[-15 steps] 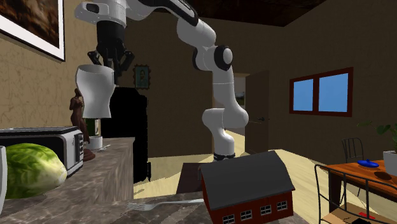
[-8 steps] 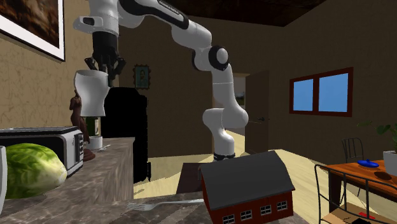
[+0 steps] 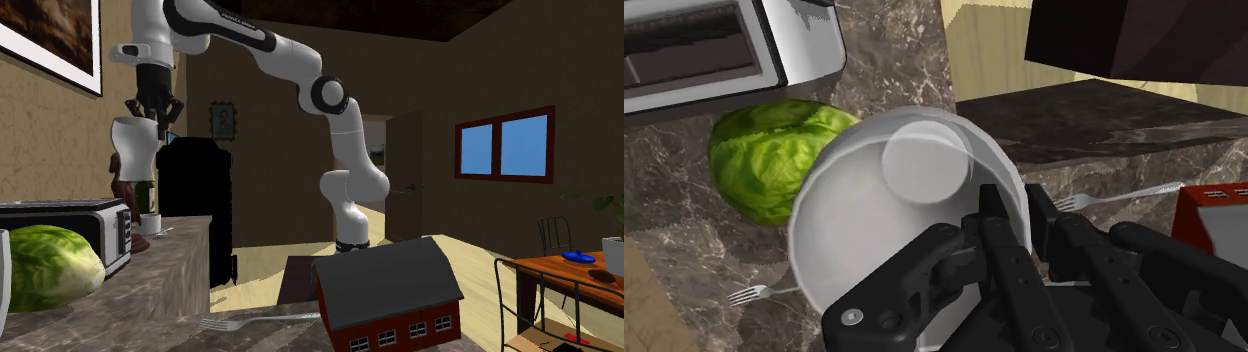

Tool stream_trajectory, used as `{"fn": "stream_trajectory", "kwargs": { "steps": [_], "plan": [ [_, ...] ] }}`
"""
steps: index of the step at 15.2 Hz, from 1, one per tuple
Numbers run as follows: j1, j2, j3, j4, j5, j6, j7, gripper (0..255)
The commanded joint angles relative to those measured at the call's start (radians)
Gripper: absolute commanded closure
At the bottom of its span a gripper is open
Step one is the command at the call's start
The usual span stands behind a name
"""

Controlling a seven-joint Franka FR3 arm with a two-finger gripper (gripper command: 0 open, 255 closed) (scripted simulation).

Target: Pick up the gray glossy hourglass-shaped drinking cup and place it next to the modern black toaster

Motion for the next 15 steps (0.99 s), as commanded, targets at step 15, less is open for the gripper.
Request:
{"fn": "stream_trajectory", "kwargs": {
  "steps": [15],
  "plan": [
    [-0.113,0.058,-0.04,-0.069,0.038,0.108,-0.164,255]
  ]
}}
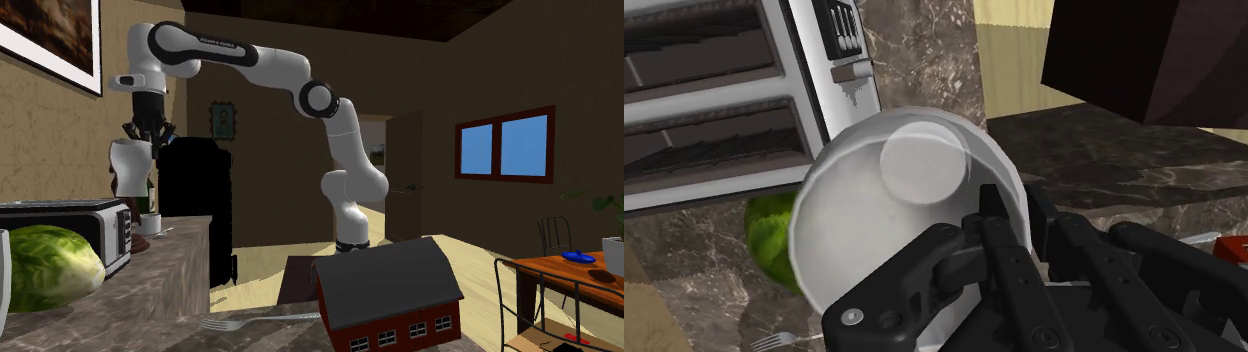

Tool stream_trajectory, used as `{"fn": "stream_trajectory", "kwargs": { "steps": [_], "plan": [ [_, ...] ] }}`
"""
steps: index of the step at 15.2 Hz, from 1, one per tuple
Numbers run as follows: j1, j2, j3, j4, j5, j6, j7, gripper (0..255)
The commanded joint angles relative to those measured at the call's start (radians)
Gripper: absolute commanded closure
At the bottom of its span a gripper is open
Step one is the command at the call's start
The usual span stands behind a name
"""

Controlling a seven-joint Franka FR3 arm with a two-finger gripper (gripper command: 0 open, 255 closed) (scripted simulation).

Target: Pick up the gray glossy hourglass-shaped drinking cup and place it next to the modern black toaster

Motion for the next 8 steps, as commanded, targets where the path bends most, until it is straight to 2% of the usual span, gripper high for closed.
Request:
{"fn": "stream_trajectory", "kwargs": {
  "steps": [1,8],
  "plan": [
    [0.009,-0.009,0.0,-0.037,-0.005,0.031,0.001,255],
    [0.031,-0.032,0.002,-0.162,-0.018,0.135,0.002,255]
  ]
}}
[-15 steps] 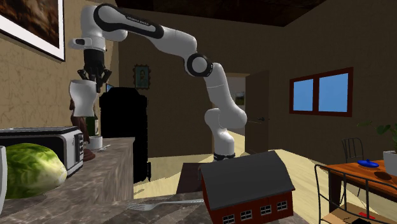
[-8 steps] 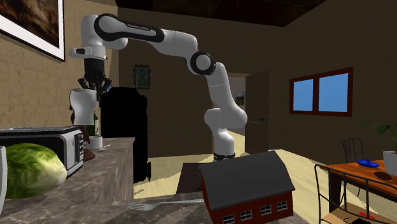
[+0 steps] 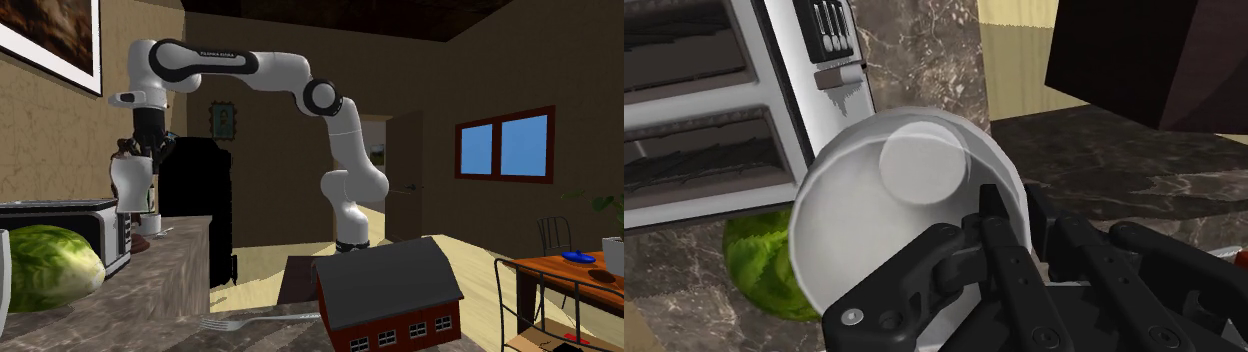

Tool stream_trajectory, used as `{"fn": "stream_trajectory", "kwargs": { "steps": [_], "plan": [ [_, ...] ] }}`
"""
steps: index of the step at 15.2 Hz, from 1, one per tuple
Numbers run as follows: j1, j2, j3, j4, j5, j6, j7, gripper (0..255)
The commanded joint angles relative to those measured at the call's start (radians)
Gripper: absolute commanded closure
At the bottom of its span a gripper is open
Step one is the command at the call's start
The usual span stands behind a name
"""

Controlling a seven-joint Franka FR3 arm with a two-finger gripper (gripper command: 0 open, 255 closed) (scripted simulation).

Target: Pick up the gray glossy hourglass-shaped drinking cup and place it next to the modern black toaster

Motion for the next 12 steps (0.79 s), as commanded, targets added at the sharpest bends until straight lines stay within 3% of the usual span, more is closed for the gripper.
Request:
{"fn": "stream_trajectory", "kwargs": {
  "steps": [1,12],
  "plan": [
    [0.002,0.0,0.001,-0.024,0.001,0.025,-0.002,255],
    [0.017,0.0,0.007,-0.173,0.004,0.173,-0.01,255]
  ]
}}
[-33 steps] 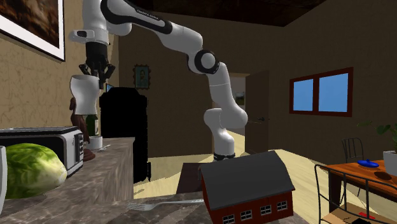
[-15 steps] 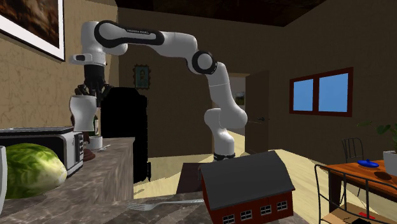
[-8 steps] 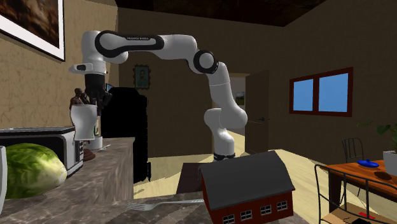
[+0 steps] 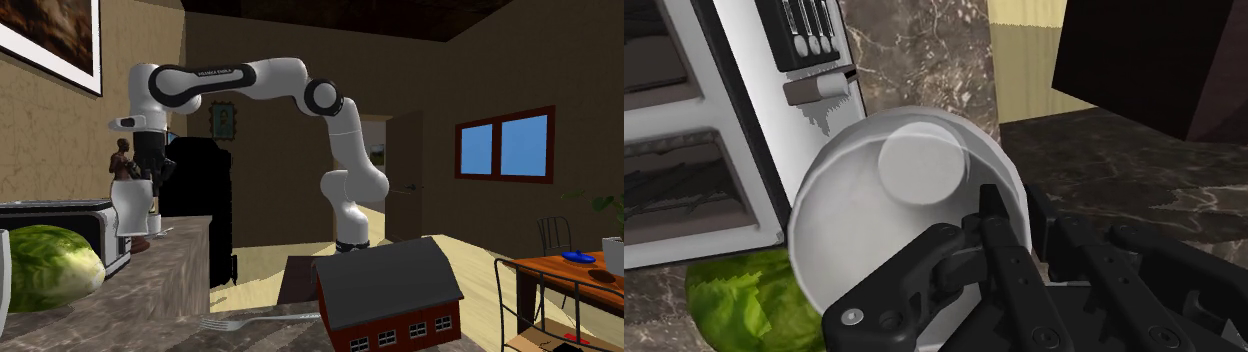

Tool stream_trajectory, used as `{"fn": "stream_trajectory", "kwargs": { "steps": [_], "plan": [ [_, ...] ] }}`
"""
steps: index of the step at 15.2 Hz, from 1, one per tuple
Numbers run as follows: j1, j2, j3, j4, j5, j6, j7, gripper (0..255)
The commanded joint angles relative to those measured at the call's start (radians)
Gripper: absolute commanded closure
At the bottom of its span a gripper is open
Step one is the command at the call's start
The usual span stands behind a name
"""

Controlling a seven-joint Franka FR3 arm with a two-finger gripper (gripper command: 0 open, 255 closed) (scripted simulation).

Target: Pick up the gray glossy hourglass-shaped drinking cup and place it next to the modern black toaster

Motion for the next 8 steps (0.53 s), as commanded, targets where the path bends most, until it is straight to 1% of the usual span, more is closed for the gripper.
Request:
{"fn": "stream_trajectory", "kwargs": {
  "steps": [1,8],
  "plan": [
    [0.002,0.003,0.002,-0.023,0.003,0.027,-0.002,255],
    [0.003,0.021,0.008,-0.096,0.018,0.113,-0.014,255]
  ]
}}
